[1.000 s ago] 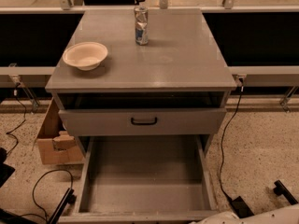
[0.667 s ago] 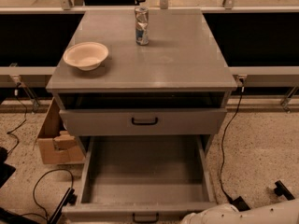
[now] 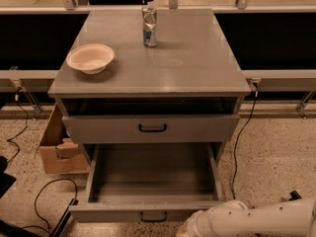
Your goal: Close middle drawer
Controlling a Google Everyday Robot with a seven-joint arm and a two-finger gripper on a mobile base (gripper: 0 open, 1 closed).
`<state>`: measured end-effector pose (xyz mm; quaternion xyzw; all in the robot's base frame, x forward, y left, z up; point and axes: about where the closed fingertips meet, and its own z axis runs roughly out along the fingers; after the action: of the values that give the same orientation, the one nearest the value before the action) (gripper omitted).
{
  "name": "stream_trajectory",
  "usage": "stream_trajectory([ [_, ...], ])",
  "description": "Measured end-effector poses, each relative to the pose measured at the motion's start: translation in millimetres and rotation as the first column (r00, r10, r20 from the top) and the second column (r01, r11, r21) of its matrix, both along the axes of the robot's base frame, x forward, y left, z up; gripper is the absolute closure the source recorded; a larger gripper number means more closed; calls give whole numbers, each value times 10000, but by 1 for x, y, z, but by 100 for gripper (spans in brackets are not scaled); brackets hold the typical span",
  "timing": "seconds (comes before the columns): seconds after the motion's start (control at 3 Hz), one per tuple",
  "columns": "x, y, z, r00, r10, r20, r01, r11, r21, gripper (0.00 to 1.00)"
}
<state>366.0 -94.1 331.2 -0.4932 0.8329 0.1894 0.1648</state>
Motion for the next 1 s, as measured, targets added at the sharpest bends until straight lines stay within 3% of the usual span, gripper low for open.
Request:
stream_trajectory([
  [0.33, 38, 1, 13, 9986, 137, 518, -126, 9997, -202, 100],
  [0.67, 44, 2, 11, 9981, 156, 597, -143, 9996, -230, 100],
  [1.0, 75, -10, 18, 9951, 152, 982, -106, 9988, -475, 100],
])
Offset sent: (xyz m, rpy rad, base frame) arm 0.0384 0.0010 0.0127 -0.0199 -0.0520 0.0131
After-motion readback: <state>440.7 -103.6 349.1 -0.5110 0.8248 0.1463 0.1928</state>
